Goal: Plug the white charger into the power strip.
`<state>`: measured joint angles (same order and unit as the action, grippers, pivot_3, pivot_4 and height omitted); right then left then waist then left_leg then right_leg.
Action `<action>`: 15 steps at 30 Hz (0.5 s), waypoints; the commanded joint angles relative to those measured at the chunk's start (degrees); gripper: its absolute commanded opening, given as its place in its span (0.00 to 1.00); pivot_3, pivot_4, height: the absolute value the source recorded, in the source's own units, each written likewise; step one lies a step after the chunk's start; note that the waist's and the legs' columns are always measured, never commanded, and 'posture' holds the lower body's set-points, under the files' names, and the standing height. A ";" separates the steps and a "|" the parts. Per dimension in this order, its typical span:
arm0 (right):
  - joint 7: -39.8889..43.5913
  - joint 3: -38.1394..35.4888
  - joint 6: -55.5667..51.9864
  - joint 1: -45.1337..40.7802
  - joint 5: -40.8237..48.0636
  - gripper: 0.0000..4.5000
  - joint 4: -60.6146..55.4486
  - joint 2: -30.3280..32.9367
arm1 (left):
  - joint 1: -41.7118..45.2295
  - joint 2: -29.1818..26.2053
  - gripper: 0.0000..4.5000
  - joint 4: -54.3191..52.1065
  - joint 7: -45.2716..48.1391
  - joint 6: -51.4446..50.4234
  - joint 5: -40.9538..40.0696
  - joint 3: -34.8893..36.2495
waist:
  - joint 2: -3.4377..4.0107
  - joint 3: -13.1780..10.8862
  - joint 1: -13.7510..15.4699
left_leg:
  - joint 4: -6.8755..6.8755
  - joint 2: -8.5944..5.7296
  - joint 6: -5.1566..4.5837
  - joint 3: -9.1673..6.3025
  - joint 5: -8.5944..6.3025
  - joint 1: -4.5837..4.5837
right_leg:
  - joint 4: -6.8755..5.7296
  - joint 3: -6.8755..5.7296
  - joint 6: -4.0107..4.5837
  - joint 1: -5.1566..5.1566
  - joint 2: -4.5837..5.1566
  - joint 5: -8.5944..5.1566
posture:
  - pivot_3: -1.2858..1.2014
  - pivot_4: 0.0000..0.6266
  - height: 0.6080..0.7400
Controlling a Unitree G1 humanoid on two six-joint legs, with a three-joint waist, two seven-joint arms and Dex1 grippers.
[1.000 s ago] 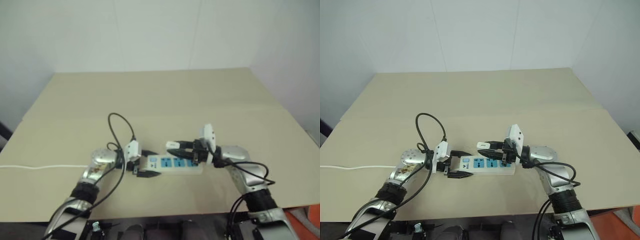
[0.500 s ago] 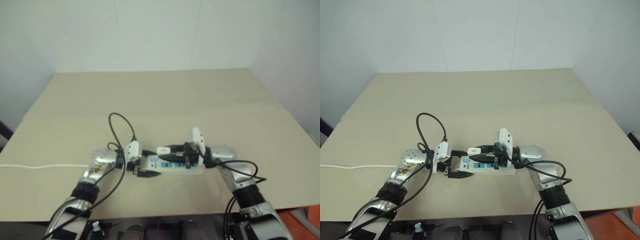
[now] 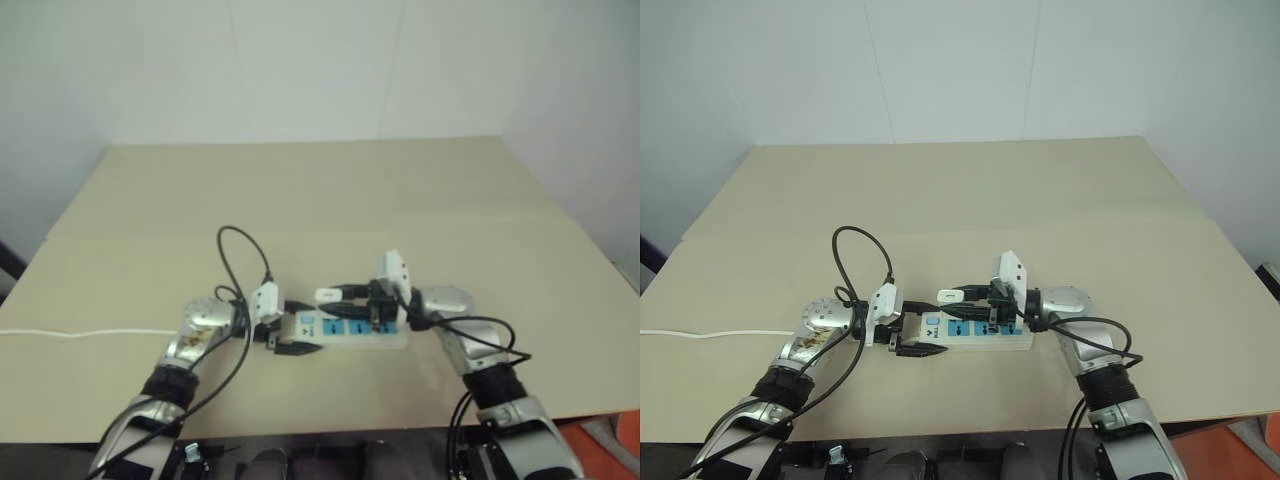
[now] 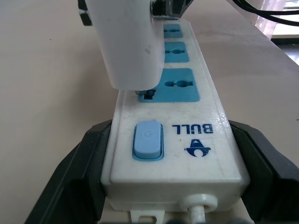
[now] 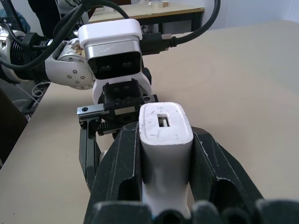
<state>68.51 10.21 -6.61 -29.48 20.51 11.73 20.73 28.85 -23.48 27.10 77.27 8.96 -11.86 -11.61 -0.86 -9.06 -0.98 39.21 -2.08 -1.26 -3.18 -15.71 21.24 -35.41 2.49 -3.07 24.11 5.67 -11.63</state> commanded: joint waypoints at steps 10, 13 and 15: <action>0.85 -0.30 1.74 0.74 -0.58 0.25 -0.46 0.76 | -0.70 -0.16 0.73 0.68 -0.13 -0.64 1.59 -1.24 | 0.00 0.00 0.00 | 0.00 0.00 0.00 0.00 0.00 -0.01 | 0.00 0.00 0.00 -0.01 0.00 0.00 | 0.52 0.24 1.00; 0.77 -0.43 3.20 0.97 -1.59 0.25 1.53 1.12 | -0.83 -0.18 0.73 0.52 -0.20 -0.68 1.58 -1.22 | 0.00 0.00 0.00 | 0.00 0.00 0.00 0.01 0.00 -0.02 | 0.00 0.00 0.00 -0.03 0.00 0.00 | 0.52 0.24 1.00; 0.86 -0.76 3.59 0.96 -1.87 0.25 2.73 1.37 | -0.84 -0.16 0.73 0.51 -0.27 -0.72 1.59 -1.20 | 0.00 0.00 0.14 | 0.00 0.00 0.00 0.02 0.00 -0.03 | 0.00 0.00 0.00 -0.03 0.00 0.00 | 0.52 0.24 1.00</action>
<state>69.11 10.45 -4.25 -28.63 19.24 13.82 21.12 28.85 -23.25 27.03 77.09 8.93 -11.65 -11.67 -0.86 -9.06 -0.84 39.21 -2.09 -1.26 -3.16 -15.71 21.21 -35.41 2.49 -3.07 24.08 5.67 -11.63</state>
